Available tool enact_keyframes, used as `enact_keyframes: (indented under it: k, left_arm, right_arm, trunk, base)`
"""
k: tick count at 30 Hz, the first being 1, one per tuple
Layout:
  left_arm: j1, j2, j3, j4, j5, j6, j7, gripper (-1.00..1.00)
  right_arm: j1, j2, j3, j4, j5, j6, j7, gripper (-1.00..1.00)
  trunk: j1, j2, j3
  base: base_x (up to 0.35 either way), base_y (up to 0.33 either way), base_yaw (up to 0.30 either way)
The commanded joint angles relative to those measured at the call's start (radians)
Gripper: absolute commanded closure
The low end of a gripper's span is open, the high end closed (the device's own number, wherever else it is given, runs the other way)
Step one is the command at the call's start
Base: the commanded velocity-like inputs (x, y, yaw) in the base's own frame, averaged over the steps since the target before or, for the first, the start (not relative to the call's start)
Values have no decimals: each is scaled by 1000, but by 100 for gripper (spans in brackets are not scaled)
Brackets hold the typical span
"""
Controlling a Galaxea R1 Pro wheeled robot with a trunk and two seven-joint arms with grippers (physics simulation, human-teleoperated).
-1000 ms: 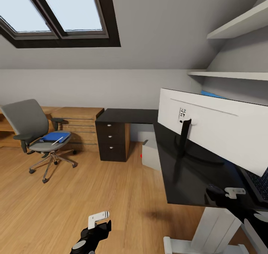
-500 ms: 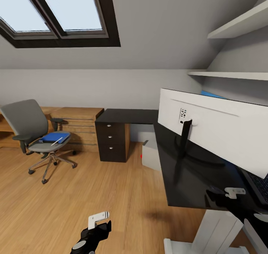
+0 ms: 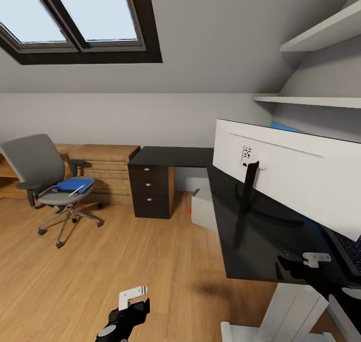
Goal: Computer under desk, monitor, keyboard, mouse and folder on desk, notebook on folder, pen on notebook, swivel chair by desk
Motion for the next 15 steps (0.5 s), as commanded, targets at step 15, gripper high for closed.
enact_keyframes:
  k: [15]
  left_arm:
    - [-1, 0, -2, -1, 10, 2, 10, -100]
  right_arm:
    - [0, 0, -2, -1, -10, 8, 5, -100]
  trunk:
    - [0, -1, -1]
  base:
    - [0, -31, 0]
